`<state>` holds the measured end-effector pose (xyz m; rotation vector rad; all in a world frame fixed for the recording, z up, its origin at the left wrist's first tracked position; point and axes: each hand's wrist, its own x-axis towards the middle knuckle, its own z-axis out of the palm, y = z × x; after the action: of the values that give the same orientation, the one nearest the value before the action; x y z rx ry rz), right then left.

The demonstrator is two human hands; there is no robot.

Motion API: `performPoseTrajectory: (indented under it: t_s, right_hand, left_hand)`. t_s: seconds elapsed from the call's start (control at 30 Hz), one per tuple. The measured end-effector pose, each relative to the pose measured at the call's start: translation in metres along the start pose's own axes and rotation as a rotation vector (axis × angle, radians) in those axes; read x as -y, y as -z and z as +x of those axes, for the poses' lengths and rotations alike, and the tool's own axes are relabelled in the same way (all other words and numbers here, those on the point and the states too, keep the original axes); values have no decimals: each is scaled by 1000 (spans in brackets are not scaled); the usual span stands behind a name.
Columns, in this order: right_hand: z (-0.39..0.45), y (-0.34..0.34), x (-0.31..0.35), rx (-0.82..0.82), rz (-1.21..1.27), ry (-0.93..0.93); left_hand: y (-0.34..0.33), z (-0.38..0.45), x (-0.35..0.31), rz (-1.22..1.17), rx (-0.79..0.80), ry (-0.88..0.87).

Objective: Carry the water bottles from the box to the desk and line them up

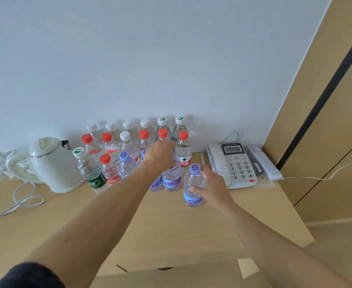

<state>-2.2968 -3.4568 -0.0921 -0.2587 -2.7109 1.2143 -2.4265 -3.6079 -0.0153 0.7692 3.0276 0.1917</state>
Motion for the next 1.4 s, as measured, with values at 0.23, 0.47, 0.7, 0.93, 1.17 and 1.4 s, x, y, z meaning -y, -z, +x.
performPoseTrajectory:
  t_s: [0.23,0.47,0.7,0.93,1.17,1.4]
  right_hand:
    - [15,-4,-2,-41,-8,-26]
    - [50,-6,4,-82,0,-17]
    - [71,-9,4,-102,78,-14]
    - [70,-4,-9,-75,146,-37]
    - [78,3,1,7,1,-19]
    - [78,2,5,-13,-31,-7]
  left_hand:
    - [6,5,6,25,55,-55]
    - [8,7,7,1,72,-25]
    - [4,7,9,-59,43,27]
    - [1,4,6,-129,7,63]
    - [12,-5,26,-184,-25,50]
    - [21,-17,87,208,-106,33]
